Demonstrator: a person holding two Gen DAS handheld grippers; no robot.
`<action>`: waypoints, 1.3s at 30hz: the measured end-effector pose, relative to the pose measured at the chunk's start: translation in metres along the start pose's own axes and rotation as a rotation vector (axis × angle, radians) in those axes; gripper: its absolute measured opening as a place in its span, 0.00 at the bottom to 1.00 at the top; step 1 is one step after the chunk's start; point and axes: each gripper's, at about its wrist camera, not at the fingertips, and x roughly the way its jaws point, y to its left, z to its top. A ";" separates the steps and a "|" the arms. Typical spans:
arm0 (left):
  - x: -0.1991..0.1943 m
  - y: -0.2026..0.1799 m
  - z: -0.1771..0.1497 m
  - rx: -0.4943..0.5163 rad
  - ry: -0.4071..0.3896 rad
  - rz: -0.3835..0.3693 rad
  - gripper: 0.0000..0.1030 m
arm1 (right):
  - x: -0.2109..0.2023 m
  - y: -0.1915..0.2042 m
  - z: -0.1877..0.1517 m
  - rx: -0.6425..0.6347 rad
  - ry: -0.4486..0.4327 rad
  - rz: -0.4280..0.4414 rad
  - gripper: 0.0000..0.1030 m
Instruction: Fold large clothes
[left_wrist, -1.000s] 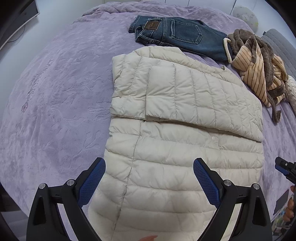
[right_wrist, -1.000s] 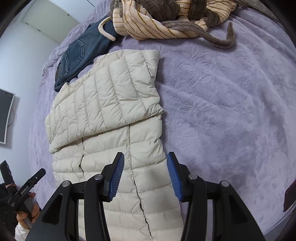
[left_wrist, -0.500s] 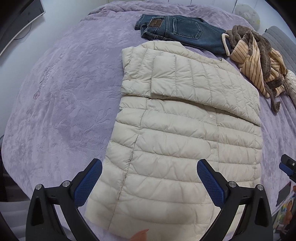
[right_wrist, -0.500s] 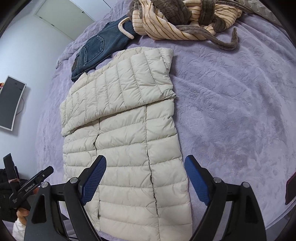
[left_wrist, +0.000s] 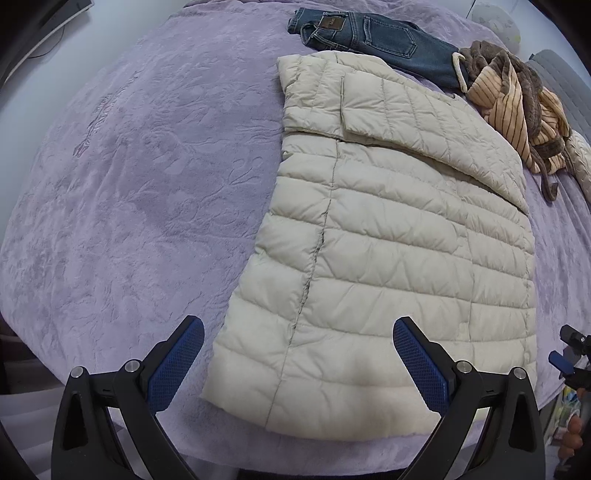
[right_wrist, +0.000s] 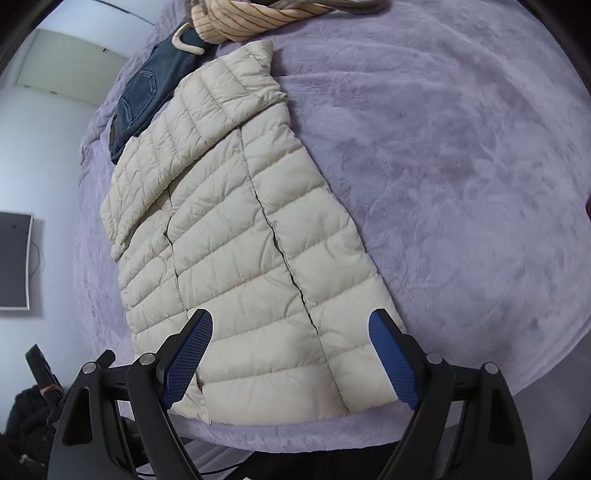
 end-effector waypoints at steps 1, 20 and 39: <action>-0.001 0.004 -0.003 -0.002 0.002 -0.002 1.00 | -0.001 -0.004 -0.005 0.020 -0.004 0.003 0.86; 0.035 0.098 -0.056 -0.239 0.139 -0.251 1.00 | 0.018 -0.030 -0.068 0.250 0.005 0.138 0.86; 0.074 0.050 -0.044 -0.275 0.185 -0.474 0.99 | 0.064 -0.056 -0.079 0.498 0.019 0.360 0.86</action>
